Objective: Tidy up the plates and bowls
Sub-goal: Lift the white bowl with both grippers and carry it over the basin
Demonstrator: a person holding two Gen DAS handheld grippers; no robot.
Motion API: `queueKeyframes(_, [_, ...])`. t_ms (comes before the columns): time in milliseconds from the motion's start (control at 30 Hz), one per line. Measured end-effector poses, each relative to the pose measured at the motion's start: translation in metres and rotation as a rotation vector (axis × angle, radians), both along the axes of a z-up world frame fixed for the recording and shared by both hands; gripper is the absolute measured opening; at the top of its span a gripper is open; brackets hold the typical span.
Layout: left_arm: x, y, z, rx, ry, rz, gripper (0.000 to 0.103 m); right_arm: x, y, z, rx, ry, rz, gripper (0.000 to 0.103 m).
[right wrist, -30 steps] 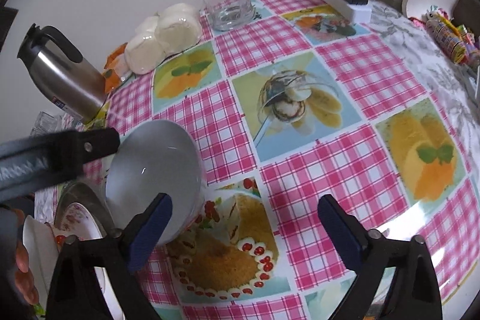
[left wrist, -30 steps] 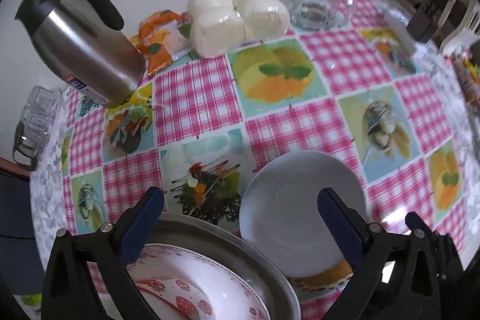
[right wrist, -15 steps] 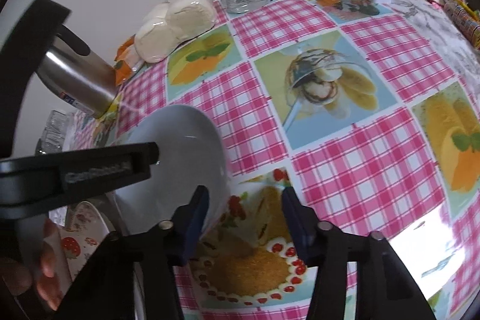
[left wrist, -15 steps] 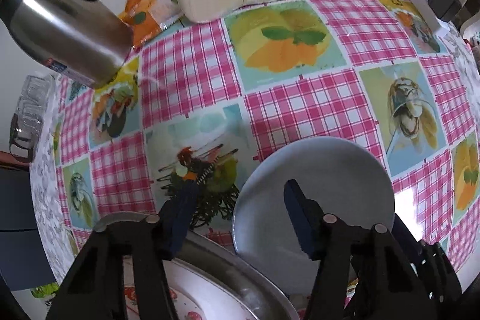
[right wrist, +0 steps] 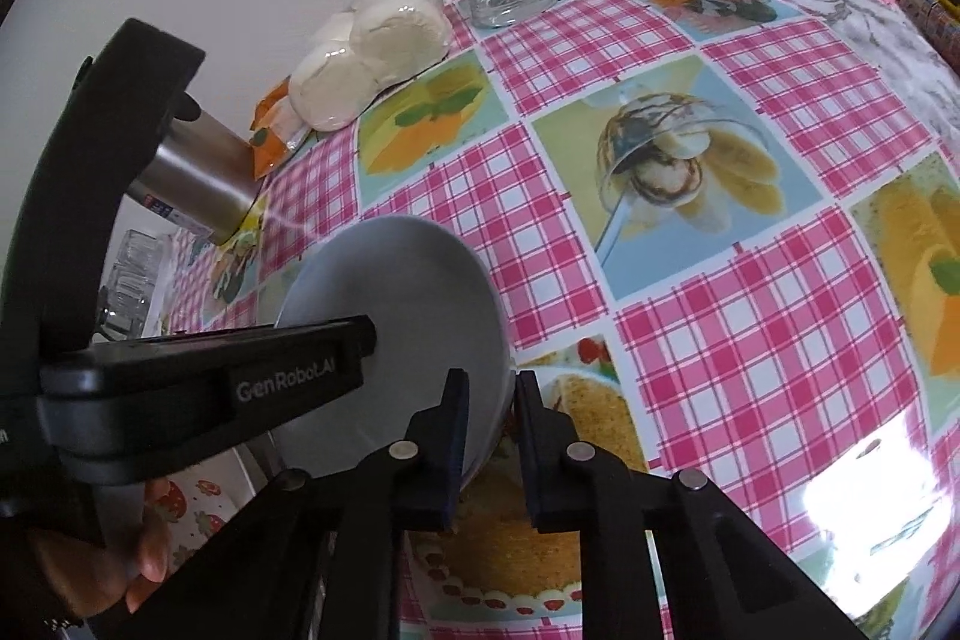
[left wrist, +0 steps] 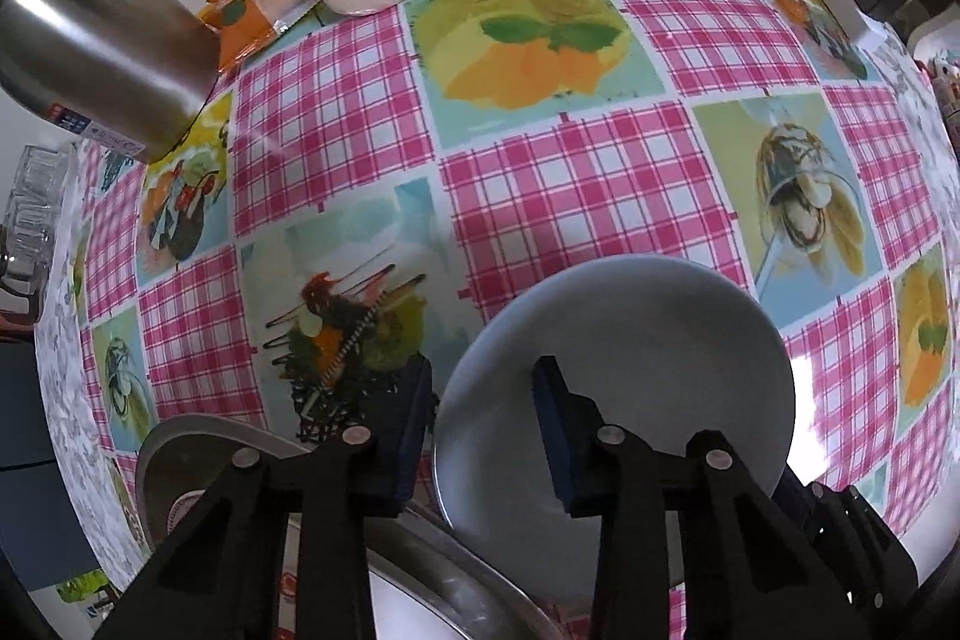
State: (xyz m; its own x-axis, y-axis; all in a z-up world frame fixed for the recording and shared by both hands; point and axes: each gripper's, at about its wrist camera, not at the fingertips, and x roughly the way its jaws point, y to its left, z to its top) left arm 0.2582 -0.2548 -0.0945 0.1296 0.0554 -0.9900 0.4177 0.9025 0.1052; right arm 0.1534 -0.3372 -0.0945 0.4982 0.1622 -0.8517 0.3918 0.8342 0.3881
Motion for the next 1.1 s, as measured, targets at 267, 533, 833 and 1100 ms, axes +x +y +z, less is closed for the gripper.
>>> queueKeyframes(267, [-0.005,-0.007,-0.003,-0.022,0.025,-0.003,0.036,-0.006,-0.017,0.001,0.006,-0.003,-0.037,0.013])
queueKeyframes(533, [-0.016,-0.019,-0.002,-0.037,0.01,-0.029,0.026,-0.015,-0.029,0.001,0.007,0.006,-0.053,0.011])
queueKeyframes(833, [-0.029,-0.019,0.013,-0.091,-0.002,-0.032,0.018,-0.021,-0.038,0.001,0.021,0.021,-0.075,0.01])
queueKeyframes(1100, [-0.042,-0.019,0.046,-0.15,-0.061,-0.039,0.017,-0.03,-0.045,0.018,0.017,-0.007,-0.092,0.01])
